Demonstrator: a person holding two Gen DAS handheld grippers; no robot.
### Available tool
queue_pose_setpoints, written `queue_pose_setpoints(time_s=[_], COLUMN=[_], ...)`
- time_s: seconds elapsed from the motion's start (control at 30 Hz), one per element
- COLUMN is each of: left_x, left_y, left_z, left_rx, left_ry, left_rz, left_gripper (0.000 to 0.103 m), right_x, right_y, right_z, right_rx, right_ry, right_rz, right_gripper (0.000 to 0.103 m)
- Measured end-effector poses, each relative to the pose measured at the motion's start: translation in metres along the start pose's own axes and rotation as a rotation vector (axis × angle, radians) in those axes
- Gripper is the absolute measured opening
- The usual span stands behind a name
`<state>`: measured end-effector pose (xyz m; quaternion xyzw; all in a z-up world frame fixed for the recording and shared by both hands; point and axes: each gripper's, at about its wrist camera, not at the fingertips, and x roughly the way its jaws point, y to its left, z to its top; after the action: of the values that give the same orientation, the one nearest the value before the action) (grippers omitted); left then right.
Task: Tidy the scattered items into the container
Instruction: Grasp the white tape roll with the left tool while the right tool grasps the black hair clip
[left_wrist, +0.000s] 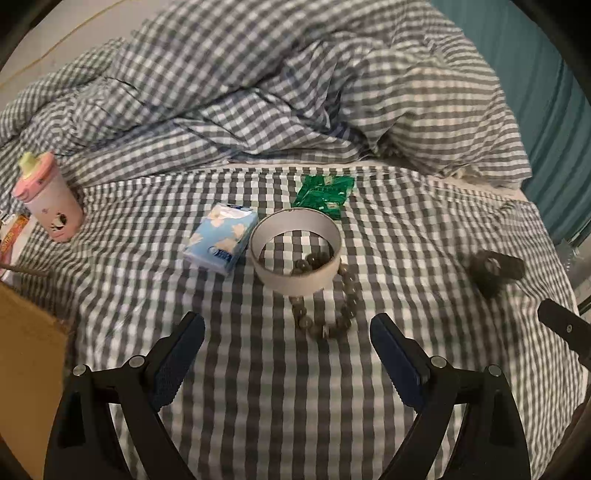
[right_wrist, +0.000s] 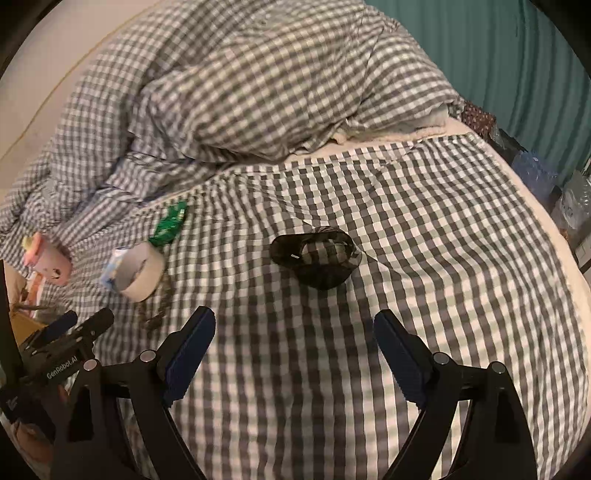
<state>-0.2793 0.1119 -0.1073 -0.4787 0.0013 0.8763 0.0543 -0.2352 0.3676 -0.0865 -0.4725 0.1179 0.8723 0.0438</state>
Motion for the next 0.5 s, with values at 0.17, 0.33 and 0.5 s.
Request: queue_pose_setpoints(time_s=[0.17, 0.33, 0.5], left_x=[0.036, 0.07, 0.096], left_y=[-0.001, -0.003, -0.005], left_z=[0.013, 0.024, 0.03], left_rx=[-0.019, -0.036, -0.03], left_ry=[0.029, 0.06, 0.084], left_rz=[-0.007, 0.002, 0.006], left_gripper=[0.094, 0.094, 0.094], right_x=[0.035, 0.064, 0.088], right_y=[-0.002, 0.0, 0.001], right_z=[0.013, 0.029, 0.037], right_rx=[-0.007, -0.008, -0.015], right_ry=[0.028, 0.044, 0.069], right_rz=[-0.026, -0.055, -0.121], right_gripper=[0.088, 0.088, 0.088])
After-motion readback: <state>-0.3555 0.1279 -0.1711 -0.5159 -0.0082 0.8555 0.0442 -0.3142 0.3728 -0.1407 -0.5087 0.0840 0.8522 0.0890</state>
